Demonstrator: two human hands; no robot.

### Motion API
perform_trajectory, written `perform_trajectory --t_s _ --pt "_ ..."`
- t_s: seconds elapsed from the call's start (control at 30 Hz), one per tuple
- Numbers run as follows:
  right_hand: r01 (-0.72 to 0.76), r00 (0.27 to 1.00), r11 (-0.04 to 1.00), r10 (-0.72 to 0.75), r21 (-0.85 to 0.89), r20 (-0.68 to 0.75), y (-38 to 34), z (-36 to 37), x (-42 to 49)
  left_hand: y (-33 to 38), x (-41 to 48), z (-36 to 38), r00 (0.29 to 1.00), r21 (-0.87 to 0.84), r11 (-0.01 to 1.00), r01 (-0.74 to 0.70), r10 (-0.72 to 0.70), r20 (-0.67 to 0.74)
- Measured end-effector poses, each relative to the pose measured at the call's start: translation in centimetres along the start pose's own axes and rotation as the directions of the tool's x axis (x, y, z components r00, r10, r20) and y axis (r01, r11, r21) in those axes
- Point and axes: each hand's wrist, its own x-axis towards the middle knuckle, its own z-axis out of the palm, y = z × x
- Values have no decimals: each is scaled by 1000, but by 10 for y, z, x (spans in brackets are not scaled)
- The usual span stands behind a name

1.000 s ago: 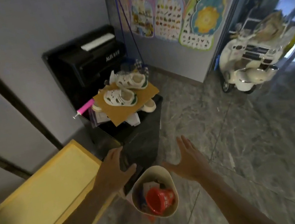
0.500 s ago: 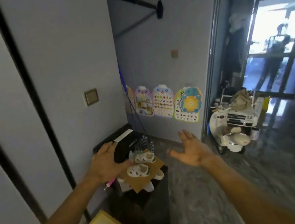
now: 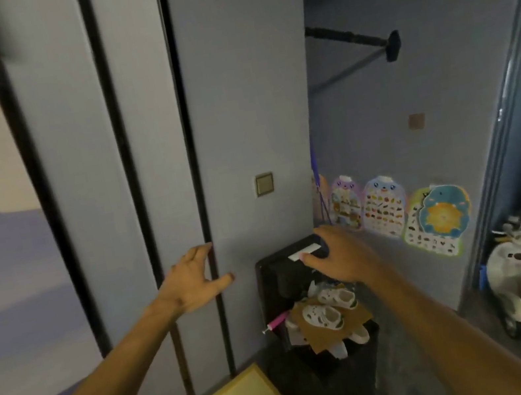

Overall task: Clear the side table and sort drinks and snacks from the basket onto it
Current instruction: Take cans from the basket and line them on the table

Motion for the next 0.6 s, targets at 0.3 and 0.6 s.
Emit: perform_trajectory --t_s 0.3,0.6 --pt "339 925 940 -341 41 165 -87 49 9 -30 -141 -49 921 111 923 368 -346 -180" --pt "633 706 755 -654 170 272 -236 114 -57 -55 -352 -104 718 152 721 677 -599 -354"
